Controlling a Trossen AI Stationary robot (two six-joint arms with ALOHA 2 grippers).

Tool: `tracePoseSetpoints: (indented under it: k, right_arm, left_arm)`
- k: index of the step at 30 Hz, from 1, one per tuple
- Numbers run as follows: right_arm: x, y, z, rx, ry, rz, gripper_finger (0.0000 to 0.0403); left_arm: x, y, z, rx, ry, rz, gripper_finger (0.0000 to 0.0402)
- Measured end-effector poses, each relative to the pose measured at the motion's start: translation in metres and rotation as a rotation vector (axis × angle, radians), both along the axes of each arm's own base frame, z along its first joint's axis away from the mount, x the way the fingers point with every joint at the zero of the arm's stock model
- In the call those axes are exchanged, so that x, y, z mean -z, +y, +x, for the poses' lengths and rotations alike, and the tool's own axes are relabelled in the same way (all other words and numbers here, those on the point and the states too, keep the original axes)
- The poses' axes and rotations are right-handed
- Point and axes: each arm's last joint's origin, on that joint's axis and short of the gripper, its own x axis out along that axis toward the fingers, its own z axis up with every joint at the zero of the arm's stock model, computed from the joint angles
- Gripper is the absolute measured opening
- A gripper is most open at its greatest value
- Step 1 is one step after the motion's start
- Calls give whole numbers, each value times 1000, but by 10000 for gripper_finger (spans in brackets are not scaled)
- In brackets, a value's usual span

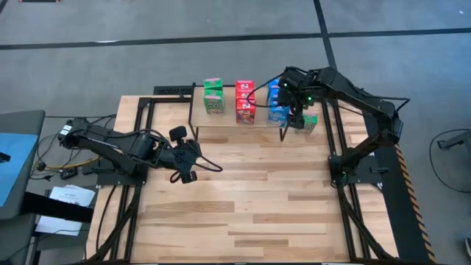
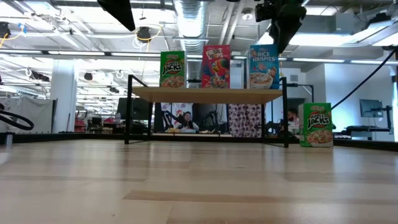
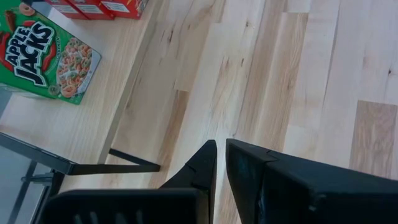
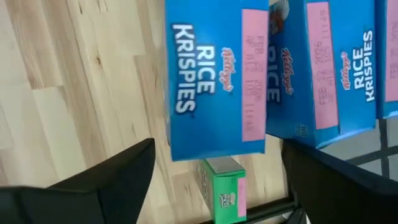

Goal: Stack cereal on shelf
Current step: Put the green cereal box on the shelf aligned with the other green cereal boxes

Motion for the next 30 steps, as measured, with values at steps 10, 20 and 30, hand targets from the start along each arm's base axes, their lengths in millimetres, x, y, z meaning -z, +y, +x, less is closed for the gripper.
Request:
tracePoseSetpoints:
  k: [10,20,30]
  right_arm:
    - [-12,12,-6,28,29,35,377]
    - [-27,15,-26,151,0,37,377]
    - [-41,20,-47,219,-73,16,375]
  left_arm:
    - [0,0,0,0,0,0,25]
    - [0,0,0,0,0,0,25]
    - [0,0,0,0,0,0,25]
